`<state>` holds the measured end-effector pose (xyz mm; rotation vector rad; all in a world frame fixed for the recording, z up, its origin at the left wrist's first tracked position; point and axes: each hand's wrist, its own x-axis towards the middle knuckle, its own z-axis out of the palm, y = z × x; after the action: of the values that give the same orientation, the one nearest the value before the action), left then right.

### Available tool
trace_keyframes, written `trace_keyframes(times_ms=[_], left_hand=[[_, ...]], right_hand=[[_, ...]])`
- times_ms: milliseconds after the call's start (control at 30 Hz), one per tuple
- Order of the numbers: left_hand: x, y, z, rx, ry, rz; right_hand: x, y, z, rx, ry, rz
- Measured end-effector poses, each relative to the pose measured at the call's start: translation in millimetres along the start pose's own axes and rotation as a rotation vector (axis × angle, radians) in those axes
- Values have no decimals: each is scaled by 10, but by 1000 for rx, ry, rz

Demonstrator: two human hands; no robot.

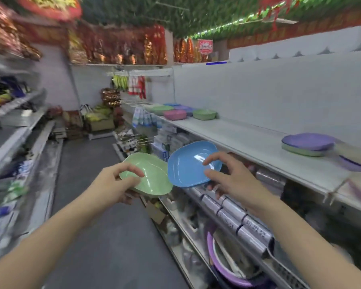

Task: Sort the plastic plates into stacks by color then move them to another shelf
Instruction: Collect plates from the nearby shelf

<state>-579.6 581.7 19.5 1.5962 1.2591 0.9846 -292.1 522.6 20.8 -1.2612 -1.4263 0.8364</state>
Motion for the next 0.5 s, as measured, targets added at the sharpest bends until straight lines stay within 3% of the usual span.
trace_keyframes(times_ms=[233, 500], left_hand=[[960, -360, -511, 139, 143, -26], [2102, -665, -988, 168, 269, -57]], right_hand=[[1382, 496, 572, 24, -180, 28], [2830, 782, 1029, 12, -220, 42]])
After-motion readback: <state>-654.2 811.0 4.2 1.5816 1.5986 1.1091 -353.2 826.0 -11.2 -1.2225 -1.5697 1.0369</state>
